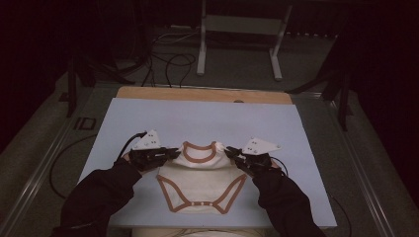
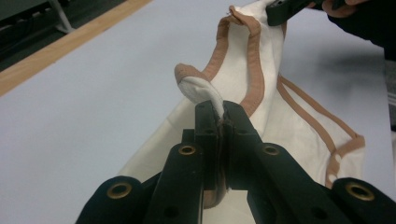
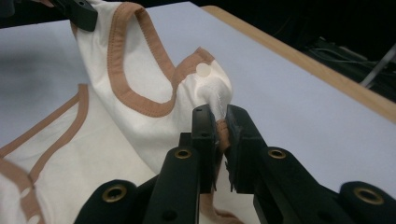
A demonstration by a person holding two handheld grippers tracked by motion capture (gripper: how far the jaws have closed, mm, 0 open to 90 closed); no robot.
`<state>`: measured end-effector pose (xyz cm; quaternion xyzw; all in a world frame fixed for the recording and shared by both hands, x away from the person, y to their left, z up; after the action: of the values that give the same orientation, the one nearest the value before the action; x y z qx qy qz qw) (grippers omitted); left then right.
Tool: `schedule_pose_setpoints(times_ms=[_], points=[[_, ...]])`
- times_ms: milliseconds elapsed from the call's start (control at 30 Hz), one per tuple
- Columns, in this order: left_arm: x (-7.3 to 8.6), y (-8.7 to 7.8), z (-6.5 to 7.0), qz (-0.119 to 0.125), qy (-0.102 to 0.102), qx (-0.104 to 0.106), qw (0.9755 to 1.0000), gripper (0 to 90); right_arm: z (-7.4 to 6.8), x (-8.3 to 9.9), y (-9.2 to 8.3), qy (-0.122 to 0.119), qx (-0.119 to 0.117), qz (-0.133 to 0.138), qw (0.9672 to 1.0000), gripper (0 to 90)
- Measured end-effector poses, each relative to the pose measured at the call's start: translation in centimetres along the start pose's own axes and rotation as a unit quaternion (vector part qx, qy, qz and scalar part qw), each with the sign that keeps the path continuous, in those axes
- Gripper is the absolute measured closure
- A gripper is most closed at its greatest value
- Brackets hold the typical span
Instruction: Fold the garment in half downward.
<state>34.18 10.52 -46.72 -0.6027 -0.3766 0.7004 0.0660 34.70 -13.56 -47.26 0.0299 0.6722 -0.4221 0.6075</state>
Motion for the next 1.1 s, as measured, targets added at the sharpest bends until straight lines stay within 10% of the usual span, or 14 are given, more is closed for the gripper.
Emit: schedule_pose_setpoints(times_ms=[1100], points=[[6.2, 1.5, 5.1, -0.035, -0.006, 0.054, 0.9979, 87.1, -5.1, 6.2, -1.3, 0.008, -0.058, -0.045, 0.9973, 82.1]])
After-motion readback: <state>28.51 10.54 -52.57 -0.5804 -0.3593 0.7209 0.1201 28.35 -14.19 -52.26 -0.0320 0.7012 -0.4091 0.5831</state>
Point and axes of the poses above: each handheld gripper's, and its own axes: y roughly forward along the jaws, x roughly out of its underside, z roughly to its right, the point moved 7 cm from there along y, roughly forward along the jaws, and after that the axes turned 4 degrees about -z, right-handed, at the moved point
